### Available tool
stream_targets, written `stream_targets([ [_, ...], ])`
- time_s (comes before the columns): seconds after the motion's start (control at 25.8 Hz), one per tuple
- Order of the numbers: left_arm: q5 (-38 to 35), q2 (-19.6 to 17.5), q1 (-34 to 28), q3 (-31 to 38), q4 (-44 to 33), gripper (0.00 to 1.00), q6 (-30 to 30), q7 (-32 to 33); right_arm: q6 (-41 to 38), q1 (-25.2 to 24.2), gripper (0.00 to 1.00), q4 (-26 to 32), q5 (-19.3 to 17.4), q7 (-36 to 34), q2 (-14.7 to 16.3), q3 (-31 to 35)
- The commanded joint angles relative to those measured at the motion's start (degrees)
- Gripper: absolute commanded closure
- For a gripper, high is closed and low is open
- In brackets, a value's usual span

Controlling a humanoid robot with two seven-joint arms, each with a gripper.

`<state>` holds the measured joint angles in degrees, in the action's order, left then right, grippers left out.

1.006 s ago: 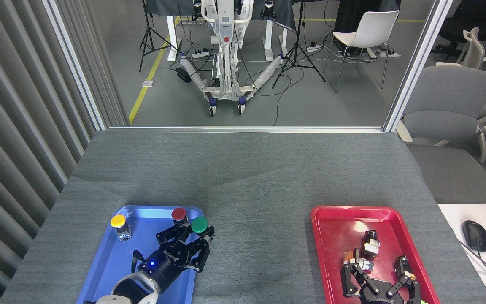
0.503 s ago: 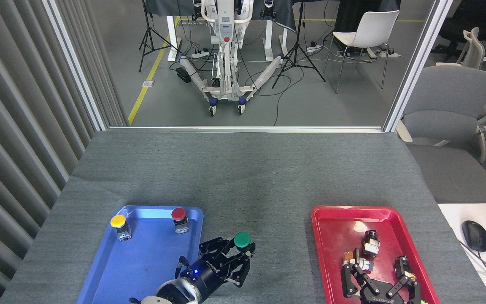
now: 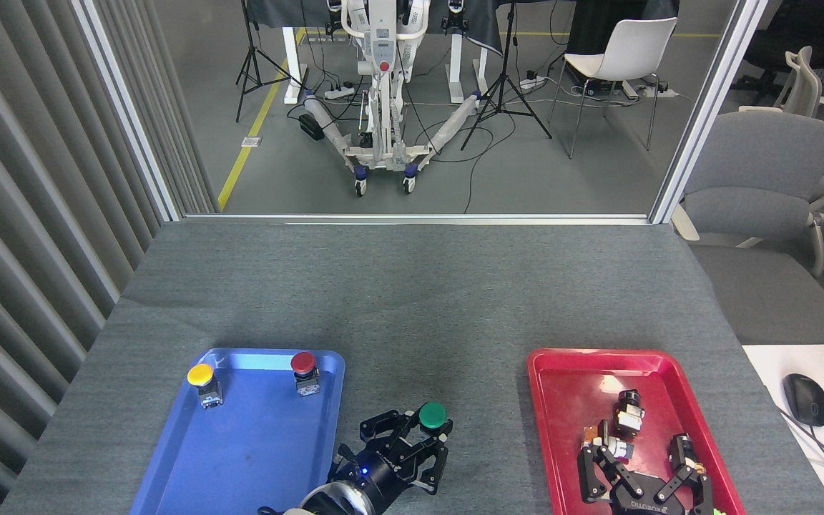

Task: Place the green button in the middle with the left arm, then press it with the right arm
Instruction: 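Carry the green button out of the blue tray toward the table middle, then set the green button down on the table and release it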

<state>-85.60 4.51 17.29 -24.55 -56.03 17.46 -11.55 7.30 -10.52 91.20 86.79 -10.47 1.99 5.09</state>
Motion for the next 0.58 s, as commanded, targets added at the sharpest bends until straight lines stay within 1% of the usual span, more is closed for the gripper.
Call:
stream_targets([
  [0.0, 0.0, 1.2, 0.3, -0.5, 1.9, 0.83, -1.6, -2.9, 0.1, 0.0, 0.0, 0.0, 0.0, -0.1, -0.1, 0.0],
  [0.08, -0.1, 1.8, 0.4, -0.5, 2.9, 0.83, -1.6, -4.1, 0.1, 0.0, 0.0, -0.1, 0.0, -0.1, -0.1, 0.0],
  [0.35, -0.2, 1.9, 0.6, -0.7, 5.5, 0.81, -3.0, -5.5, 0.3, 0.2, 0.0, -0.1, 0.0, 0.0, -0.1, 0.0],
  [0.43, -0.1, 1.9, 0.6, -1.1, 5.6, 0.78, -3.0, -5.5, 0.3, 0.2, 0.0, 0.0, 0.0, 0.0, -0.1, 0.0],
  [0.54, -0.1, 1.7, 0.7, -1.4, 5.6, 0.76, -2.3, -5.5, 0.3, 0.3, 0.0, -0.1, 0.0, 0.0, 0.0, 0.0],
])
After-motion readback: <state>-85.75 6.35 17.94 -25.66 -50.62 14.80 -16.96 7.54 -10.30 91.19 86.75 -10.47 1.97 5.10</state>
